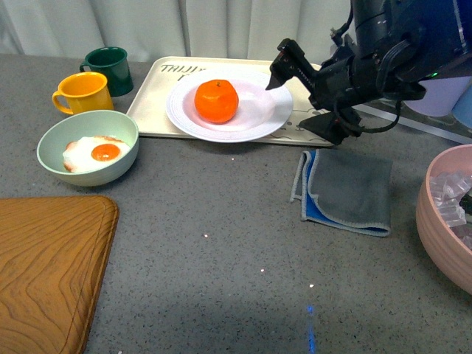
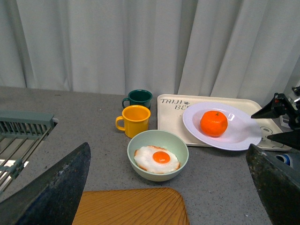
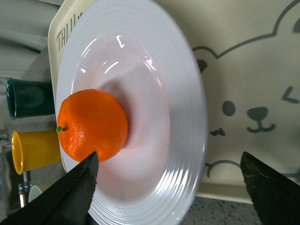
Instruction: Place orange and plate with both arms
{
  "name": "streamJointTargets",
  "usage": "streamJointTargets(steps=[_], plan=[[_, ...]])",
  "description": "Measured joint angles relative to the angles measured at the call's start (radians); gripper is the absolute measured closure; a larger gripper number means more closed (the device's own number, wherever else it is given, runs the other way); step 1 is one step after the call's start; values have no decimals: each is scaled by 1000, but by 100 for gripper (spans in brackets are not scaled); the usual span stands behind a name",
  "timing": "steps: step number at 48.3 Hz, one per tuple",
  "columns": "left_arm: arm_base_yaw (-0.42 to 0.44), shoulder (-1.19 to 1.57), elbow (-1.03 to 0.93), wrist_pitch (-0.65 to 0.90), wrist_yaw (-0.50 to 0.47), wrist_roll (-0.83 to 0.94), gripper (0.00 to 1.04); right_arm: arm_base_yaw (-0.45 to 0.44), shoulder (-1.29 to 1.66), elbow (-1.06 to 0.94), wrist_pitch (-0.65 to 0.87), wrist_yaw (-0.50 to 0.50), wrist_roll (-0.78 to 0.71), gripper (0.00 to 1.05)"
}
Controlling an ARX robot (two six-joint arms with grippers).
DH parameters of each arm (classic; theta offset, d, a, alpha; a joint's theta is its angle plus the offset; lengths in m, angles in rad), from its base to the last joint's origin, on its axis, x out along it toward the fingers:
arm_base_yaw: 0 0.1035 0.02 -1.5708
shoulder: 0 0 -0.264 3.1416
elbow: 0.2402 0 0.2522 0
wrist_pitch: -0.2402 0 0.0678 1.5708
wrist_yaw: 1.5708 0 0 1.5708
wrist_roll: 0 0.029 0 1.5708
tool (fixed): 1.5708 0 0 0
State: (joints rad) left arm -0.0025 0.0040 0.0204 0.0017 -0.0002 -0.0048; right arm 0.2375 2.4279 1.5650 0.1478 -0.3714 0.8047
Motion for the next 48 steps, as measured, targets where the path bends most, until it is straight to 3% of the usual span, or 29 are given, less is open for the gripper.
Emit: streamJointTargets(steps=[3, 9, 11, 14, 19, 21, 25, 29, 36, 38, 48], plan=[[0, 0, 0, 0, 0, 0, 7, -6, -45, -40, 15, 8, -33, 8], [0, 0, 0, 0, 0, 0, 7, -10, -168, -162, 88, 100, -166, 10], [0, 0, 0, 0, 0, 0, 7, -9, -217, -229, 148, 176, -236, 10], [0, 0, 0, 0, 0, 0, 7, -2, -262, -369, 439, 383, -407, 19], [0, 0, 0, 0, 0, 0, 7, -6, -347, -603, 799, 557, -606, 33], [0, 0, 0, -1, 0, 0, 7, -19, -413, -734, 953, 570, -677, 42], [0, 0, 0, -1, 0, 0, 7, -51, -551, -909, 1091, 555, -756, 60], [0, 0, 0, -1, 0, 0, 7, -80, -648, -1031, 1111, 533, -784, 78], [0, 0, 0, -1, 0, 0, 7, -105, -735, -1157, 1113, 505, -795, 100], [0, 0, 0, -1, 0, 0, 7, -110, -760, -1183, 1113, 499, -798, 104], [0, 0, 0, -1, 0, 0, 7, -145, -1001, -1313, 1009, 462, -801, 104]])
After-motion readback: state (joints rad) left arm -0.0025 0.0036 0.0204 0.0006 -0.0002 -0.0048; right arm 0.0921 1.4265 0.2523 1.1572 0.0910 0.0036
